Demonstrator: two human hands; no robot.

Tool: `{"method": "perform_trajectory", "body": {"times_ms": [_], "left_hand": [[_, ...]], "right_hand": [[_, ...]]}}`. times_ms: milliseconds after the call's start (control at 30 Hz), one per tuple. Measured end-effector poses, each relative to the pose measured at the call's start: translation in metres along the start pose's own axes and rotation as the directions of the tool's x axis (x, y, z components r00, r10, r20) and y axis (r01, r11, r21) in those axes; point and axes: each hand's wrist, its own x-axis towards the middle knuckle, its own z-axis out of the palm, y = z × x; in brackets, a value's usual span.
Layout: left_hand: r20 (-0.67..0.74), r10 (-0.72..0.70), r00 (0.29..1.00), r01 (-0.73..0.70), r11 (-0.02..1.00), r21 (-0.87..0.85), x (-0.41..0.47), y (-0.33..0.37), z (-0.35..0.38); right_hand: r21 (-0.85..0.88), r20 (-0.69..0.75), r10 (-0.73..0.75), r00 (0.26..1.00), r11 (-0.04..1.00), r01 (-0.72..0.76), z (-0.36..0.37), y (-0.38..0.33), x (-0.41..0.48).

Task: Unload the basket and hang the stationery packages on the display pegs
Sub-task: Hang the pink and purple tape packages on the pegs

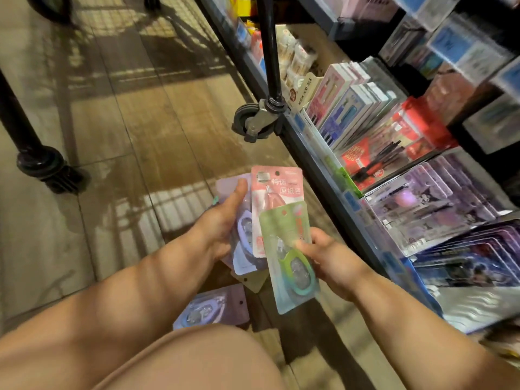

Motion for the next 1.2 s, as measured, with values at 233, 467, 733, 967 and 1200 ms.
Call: {"method": "perform_trajectory", "body": {"times_ms": [233, 467, 733, 967, 1200], "left_hand": [[0.154, 0.068, 0.986, -0.084, 0.991, 0.101, -0.030, 0.029, 0.054], [0.279, 0.185, 0.942, -0.244, 0.950, 0.194, -0.077, 0.048, 0.133], [0.498, 0.158, 0.853, -0.307, 0.923, 0.234, -0.167, 0.057, 0.267], [0.623, 0.093, 0.777, -0.298, 0.925, 0.235, -0.222, 0.006, 0.335], [0.719, -0.036, 0.694, -0.162, 0.965, 0.205, -0.233, -0.034, 0.368]], "right_hand": [[-0.069, -0.095, -0.120, 0.988, 0.991, 0.113, -0.029, -0.049, -0.036], [-0.065, -0.192, -0.282, 0.940, 0.960, 0.274, -0.064, -0.092, -0.121], [0.041, -0.383, -0.409, 0.828, 0.888, 0.457, -0.128, -0.116, -0.246], [0.091, -0.625, -0.385, 0.680, 0.829, 0.552, -0.169, -0.097, -0.326], [-0.102, -0.783, -0.406, 0.472, 0.831, 0.546, -0.183, -0.078, -0.362]]}}
